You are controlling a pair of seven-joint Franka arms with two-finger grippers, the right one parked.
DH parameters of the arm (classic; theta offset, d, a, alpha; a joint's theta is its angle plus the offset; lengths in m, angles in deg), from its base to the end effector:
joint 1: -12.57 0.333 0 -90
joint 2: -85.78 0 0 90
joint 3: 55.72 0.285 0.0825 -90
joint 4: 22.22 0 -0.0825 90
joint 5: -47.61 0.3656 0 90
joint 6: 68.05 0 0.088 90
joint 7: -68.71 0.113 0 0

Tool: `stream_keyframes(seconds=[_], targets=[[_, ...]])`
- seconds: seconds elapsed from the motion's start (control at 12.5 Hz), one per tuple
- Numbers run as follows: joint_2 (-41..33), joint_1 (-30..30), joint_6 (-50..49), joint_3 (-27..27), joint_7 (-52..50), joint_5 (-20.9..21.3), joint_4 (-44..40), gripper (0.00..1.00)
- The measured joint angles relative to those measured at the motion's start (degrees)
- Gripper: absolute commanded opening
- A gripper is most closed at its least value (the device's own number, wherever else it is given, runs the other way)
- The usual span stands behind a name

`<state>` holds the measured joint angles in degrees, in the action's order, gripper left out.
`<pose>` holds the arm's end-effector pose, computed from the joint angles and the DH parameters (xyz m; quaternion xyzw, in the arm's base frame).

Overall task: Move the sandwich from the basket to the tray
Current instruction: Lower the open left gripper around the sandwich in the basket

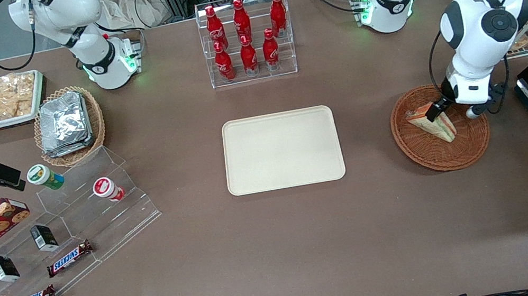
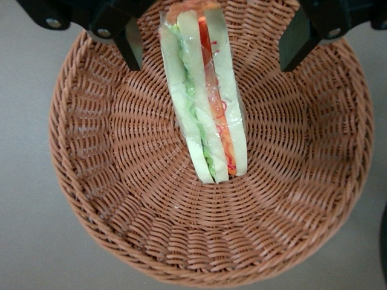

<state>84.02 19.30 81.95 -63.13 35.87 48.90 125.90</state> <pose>0.4399 -0.0053 0.2544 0.9630 0.2676 0.0325 0.0015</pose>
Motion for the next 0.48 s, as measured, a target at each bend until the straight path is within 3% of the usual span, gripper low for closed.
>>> stream_keyframes(seconds=[0.32,0.4,0.48], targets=[[2.25,0.00,5.48,0.00,-0.66,0.00,2.33,1.00],[2.91,0.00,6.36,0.00,-0.77,0.00,2.57,0.96],[3.44,0.00,6.74,0.00,-0.88,0.00,2.62,0.82]])
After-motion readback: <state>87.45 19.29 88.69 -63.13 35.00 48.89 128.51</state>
